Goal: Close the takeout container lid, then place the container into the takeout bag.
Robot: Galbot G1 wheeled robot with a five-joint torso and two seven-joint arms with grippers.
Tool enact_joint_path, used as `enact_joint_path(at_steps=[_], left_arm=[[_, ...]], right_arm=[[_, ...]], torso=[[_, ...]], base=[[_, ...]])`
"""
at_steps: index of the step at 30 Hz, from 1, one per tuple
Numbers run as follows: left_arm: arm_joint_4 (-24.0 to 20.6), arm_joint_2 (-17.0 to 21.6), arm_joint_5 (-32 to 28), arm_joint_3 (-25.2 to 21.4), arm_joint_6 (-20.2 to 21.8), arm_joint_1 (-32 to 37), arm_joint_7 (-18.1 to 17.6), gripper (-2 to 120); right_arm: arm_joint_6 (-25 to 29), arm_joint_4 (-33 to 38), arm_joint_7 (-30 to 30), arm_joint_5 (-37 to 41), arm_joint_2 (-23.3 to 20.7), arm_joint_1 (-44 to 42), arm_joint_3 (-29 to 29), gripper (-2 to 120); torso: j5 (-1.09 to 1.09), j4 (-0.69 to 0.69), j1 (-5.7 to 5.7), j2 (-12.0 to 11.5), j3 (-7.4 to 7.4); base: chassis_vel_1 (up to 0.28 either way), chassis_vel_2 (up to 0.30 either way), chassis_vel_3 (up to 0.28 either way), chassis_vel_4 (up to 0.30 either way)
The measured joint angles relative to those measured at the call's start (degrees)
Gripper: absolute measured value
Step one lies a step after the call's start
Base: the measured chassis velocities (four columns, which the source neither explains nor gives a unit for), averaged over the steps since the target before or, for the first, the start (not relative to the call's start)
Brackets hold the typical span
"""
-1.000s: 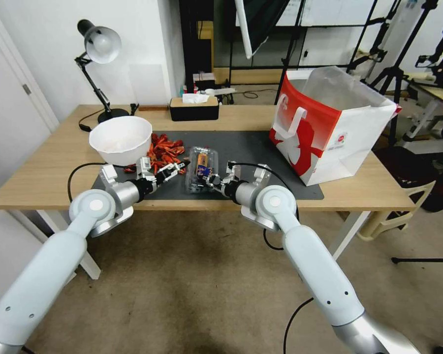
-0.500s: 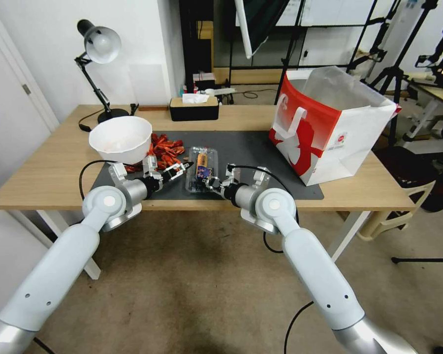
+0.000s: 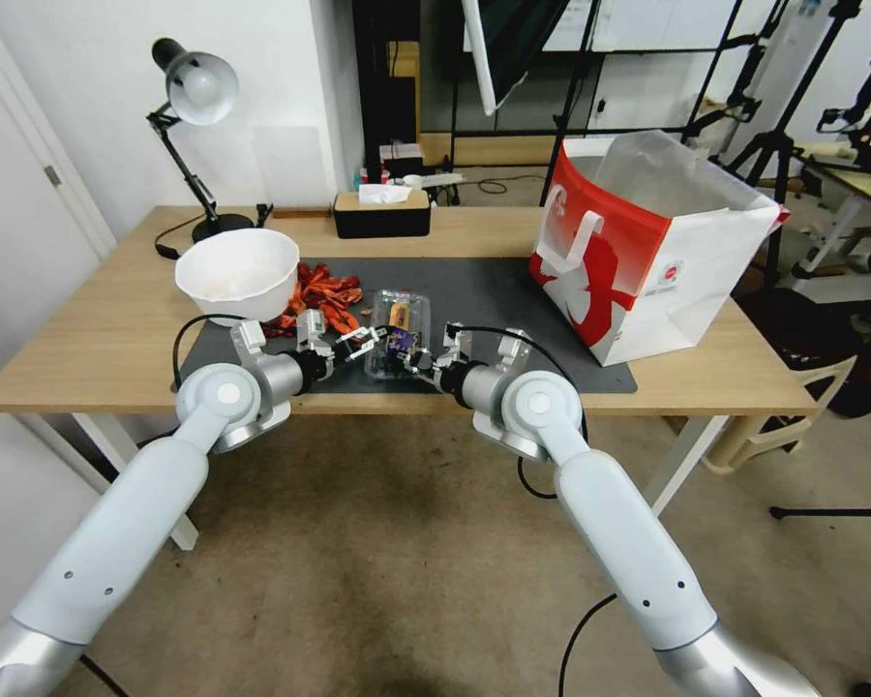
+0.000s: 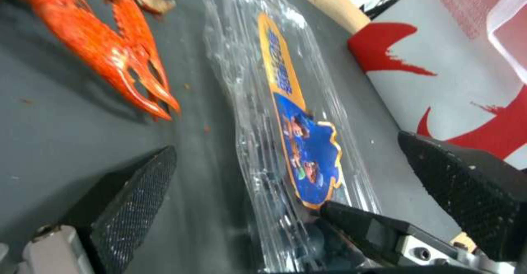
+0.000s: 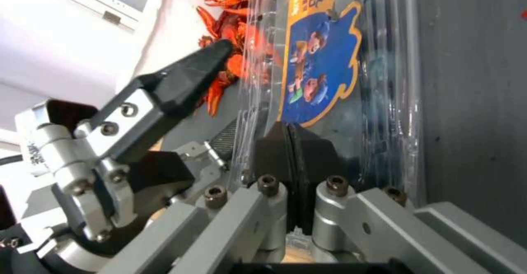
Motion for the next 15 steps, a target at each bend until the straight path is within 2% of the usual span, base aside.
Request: enact_joint_path(at_steps=[6,10,12,14,15], left_arm=[[0.36,-0.40,-0.03,1.04,0.21,-0.88,0.00,100],[0.83,-0.69,-0.09,2.00,0.23,-1.75,-0.23,96],[1.17,-0.84,-0.26,2.40,0.09,-2.21,-0.93,89],[1.62,-1.07,-0.62,2.79,-0.29,-2.68,-1.85,77],[1.62,-1.07,-0.62,2.79,-0.29,-2.68,-1.85,77]], right_arm=[[0.00,0.00,-0.11,-0.04,0.06,-0.10,0.01,0],[0.00,-0.04,-0.14,-0.09,0.11,-0.11,0.02,0],[0.00,-0.04,-0.14,-0.09,0.04,-0.09,0.01,0],[0.00,0.05,-0.14,-0.09,-0.03,-0.04,0.00,0],[0.00,0.05,-0.14,-0.09,-0.03,-0.04,0.00,0]], torso=[[0.00,0.00,0.00,0.00,0.00],[0.01,0.00,0.00,0.00,0.00],[0.01,0.00,0.00,0.00,0.00],[-0.01,0.00,0.00,-0.01,0.00],[-0.01,0.00,0.00,-0.01,0.00]], base=[[0.000,0.000,0.000,0.000],[0.000,0.000,0.000,0.000],[0.000,0.000,0.000,0.000],[0.000,0.000,0.000,0.000],[0.000,0.000,0.000,0.000]])
